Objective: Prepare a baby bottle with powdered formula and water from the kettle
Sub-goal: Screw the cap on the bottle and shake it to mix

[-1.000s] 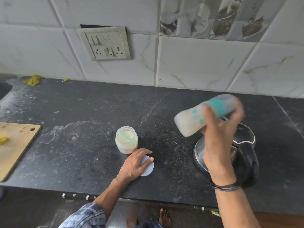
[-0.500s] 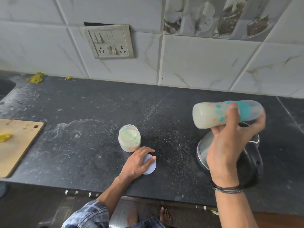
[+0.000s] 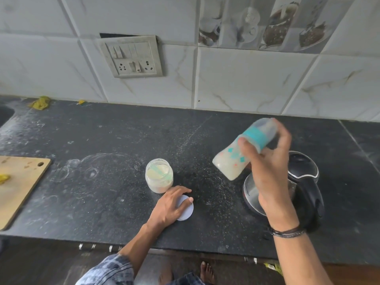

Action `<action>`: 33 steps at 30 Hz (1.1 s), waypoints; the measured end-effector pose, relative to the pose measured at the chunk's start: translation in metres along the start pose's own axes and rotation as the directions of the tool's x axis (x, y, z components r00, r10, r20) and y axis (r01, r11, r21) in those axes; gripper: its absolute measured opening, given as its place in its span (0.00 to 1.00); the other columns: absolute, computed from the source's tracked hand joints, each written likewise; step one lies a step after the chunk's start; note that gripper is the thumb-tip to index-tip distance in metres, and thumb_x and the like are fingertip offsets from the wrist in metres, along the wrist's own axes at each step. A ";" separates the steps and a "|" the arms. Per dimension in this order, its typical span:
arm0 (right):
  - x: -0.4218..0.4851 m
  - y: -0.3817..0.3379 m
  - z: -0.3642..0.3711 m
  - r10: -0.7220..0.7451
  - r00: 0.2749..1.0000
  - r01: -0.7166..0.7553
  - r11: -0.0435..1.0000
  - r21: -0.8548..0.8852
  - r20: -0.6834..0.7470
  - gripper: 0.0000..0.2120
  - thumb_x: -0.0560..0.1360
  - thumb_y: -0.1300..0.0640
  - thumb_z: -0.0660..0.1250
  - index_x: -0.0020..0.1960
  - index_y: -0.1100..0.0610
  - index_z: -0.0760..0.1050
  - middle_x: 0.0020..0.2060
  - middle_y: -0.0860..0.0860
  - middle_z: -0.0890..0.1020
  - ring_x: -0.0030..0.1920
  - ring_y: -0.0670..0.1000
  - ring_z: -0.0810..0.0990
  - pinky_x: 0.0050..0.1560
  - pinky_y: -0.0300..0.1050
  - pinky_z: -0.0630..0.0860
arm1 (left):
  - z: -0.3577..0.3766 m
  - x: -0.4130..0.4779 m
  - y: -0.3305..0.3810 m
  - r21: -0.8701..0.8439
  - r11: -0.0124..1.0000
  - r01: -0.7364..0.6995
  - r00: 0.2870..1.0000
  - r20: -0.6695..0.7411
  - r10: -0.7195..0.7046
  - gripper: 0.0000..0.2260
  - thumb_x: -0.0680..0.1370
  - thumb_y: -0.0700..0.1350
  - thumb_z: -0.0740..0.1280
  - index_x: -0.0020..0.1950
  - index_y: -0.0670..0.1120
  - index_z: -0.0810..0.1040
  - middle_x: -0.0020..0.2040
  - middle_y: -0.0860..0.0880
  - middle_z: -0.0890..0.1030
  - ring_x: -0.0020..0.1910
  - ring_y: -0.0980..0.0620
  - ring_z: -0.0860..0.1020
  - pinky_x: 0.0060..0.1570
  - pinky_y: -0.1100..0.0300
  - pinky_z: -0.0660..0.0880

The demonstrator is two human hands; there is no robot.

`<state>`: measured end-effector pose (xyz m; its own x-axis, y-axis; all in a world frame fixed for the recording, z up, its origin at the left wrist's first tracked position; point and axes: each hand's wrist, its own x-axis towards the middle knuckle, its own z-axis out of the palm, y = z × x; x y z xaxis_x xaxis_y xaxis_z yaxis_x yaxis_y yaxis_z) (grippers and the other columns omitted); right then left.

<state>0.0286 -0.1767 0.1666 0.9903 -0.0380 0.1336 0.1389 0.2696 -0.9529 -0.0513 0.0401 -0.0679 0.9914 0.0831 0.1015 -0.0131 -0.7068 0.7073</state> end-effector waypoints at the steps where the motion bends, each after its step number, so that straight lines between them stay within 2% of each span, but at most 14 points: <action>1: 0.001 -0.002 -0.002 -0.022 0.999 0.023 0.999 0.023 -0.028 0.33 0.75 0.59 0.79 0.71 0.47 0.64 0.52 0.45 0.86 0.49 0.46 0.85 0.45 0.43 0.82 | 0.000 0.000 0.001 -0.002 1.000 0.000 1.000 0.003 0.000 0.20 0.81 0.67 0.59 0.64 0.56 0.78 0.61 0.63 0.77 0.63 0.65 0.72 0.62 0.65 0.69; 3: 0.005 -0.008 -0.003 -0.054 0.981 0.080 0.987 0.137 -0.185 0.34 0.74 0.53 0.78 0.73 0.46 0.63 0.55 0.45 0.85 0.53 0.47 0.86 0.45 0.45 0.83 | 0.000 0.001 0.002 -0.002 1.000 -0.002 1.000 0.002 0.002 0.20 0.81 0.66 0.59 0.64 0.56 0.78 0.61 0.62 0.78 0.63 0.65 0.72 0.62 0.64 0.69; 5: 0.006 -0.009 -0.002 -0.075 0.959 0.122 0.980 0.158 -0.272 0.35 0.77 0.52 0.76 0.76 0.47 0.60 0.58 0.45 0.84 0.57 0.47 0.86 0.48 0.50 0.84 | 0.001 0.000 0.002 -0.001 1.000 -0.004 1.000 0.002 0.004 0.19 0.81 0.65 0.60 0.63 0.55 0.78 0.61 0.62 0.78 0.63 0.64 0.73 0.62 0.63 0.70; 9: 0.001 -0.003 -0.001 0.025 0.999 -0.024 0.999 0.027 -0.046 0.29 0.78 0.62 0.75 0.72 0.46 0.65 0.52 0.48 0.84 0.49 0.46 0.85 0.46 0.45 0.83 | 0.000 0.000 0.001 -0.001 1.000 -0.002 1.000 0.002 0.002 0.21 0.81 0.67 0.59 0.64 0.56 0.78 0.61 0.63 0.78 0.63 0.65 0.72 0.62 0.64 0.70; 11: 0.003 -0.007 -0.004 -0.016 0.993 0.025 0.997 0.079 -0.116 0.29 0.77 0.60 0.76 0.71 0.46 0.65 0.51 0.47 0.85 0.49 0.45 0.85 0.43 0.42 0.82 | 0.000 0.002 0.002 -0.001 1.000 0.006 1.000 0.011 -0.005 0.21 0.81 0.68 0.59 0.64 0.57 0.78 0.61 0.63 0.77 0.63 0.65 0.72 0.62 0.64 0.70; 14: 0.006 -0.010 -0.006 -0.053 0.959 0.104 0.980 0.171 -0.279 0.34 0.76 0.51 0.75 0.75 0.47 0.61 0.55 0.43 0.85 0.55 0.47 0.86 0.47 0.48 0.84 | 0.000 0.001 0.001 0.007 1.000 0.013 1.000 0.010 -0.013 0.20 0.81 0.67 0.59 0.64 0.57 0.78 0.61 0.63 0.77 0.63 0.65 0.72 0.61 0.65 0.69; 16: 0.005 -0.006 -0.005 -0.022 0.978 0.047 0.992 0.116 -0.207 0.31 0.77 0.55 0.75 0.73 0.46 0.62 0.57 0.48 0.83 0.53 0.47 0.86 0.46 0.48 0.84 | 0.001 0.000 0.000 0.009 1.000 0.008 1.000 0.004 -0.008 0.20 0.81 0.67 0.59 0.64 0.57 0.78 0.61 0.63 0.77 0.63 0.66 0.72 0.61 0.67 0.68; 18: 0.005 -0.002 -0.006 0.034 0.998 -0.033 0.999 0.014 -0.057 0.29 0.77 0.62 0.76 0.70 0.44 0.66 0.50 0.46 0.86 0.48 0.45 0.86 0.43 0.44 0.83 | 0.000 0.000 0.001 0.000 1.000 0.005 1.000 -0.003 -0.005 0.21 0.81 0.67 0.59 0.63 0.56 0.78 0.61 0.64 0.77 0.63 0.67 0.72 0.61 0.69 0.66; 19: 0.006 -0.001 -0.008 0.042 0.998 -0.042 0.999 0.009 -0.054 0.30 0.76 0.63 0.76 0.69 0.44 0.66 0.48 0.45 0.86 0.46 0.44 0.86 0.42 0.42 0.82 | 0.000 0.000 0.001 -0.002 1.000 0.006 1.000 0.000 -0.006 0.21 0.81 0.67 0.59 0.63 0.56 0.78 0.61 0.64 0.77 0.63 0.67 0.71 0.61 0.69 0.66; 23: 0.012 -0.007 -0.012 0.006 0.956 0.049 0.982 0.180 -0.292 0.34 0.74 0.50 0.77 0.74 0.47 0.62 0.54 0.43 0.85 0.52 0.44 0.87 0.45 0.47 0.84 | 0.000 0.000 0.002 0.000 1.000 0.008 1.000 0.002 -0.008 0.21 0.81 0.68 0.59 0.64 0.56 0.78 0.61 0.65 0.77 0.64 0.66 0.71 0.61 0.69 0.66; 25: 0.010 -0.004 -0.010 0.015 0.971 0.022 0.988 0.154 -0.239 0.30 0.77 0.53 0.76 0.72 0.46 0.62 0.58 0.46 0.83 0.55 0.45 0.86 0.47 0.51 0.85 | 0.000 -0.001 0.002 0.002 1.000 0.008 1.000 0.001 -0.008 0.22 0.80 0.68 0.58 0.64 0.56 0.78 0.61 0.64 0.77 0.64 0.66 0.72 0.61 0.69 0.66; 28: 0.001 0.003 -0.005 0.068 0.997 -0.068 0.998 -0.004 -0.035 0.29 0.79 0.60 0.75 0.72 0.46 0.65 0.47 0.39 0.86 0.50 0.44 0.86 0.47 0.50 0.85 | 0.000 0.000 0.002 -0.002 1.000 0.008 1.000 -0.001 -0.008 0.21 0.80 0.68 0.59 0.64 0.57 0.78 0.61 0.64 0.77 0.63 0.67 0.71 0.61 0.69 0.66; 29: 0.000 0.003 -0.005 0.049 0.997 -0.048 0.999 0.012 -0.058 0.30 0.78 0.60 0.75 0.73 0.47 0.63 0.48 0.39 0.86 0.50 0.43 0.86 0.47 0.49 0.85 | 0.000 0.000 0.003 -0.003 1.000 0.009 1.000 0.004 -0.009 0.21 0.81 0.67 0.59 0.64 0.56 0.78 0.61 0.64 0.77 0.63 0.67 0.71 0.62 0.69 0.66; 33: 0.003 0.000 -0.001 0.044 0.952 0.043 0.961 0.272 -0.303 0.36 0.75 0.50 0.77 0.75 0.48 0.60 0.64 0.50 0.79 0.60 0.50 0.85 0.49 0.53 0.85 | 0.001 0.000 0.003 0.001 1.000 0.012 1.000 0.009 -0.012 0.21 0.81 0.67 0.59 0.64 0.55 0.78 0.61 0.63 0.77 0.64 0.65 0.72 0.63 0.65 0.68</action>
<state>0.0318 -0.1779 0.1669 0.9487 -0.3163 0.0030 0.1758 0.5196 -0.8361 -0.0515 0.0372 -0.0660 0.9926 0.0852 0.0865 -0.0011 -0.7061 0.7081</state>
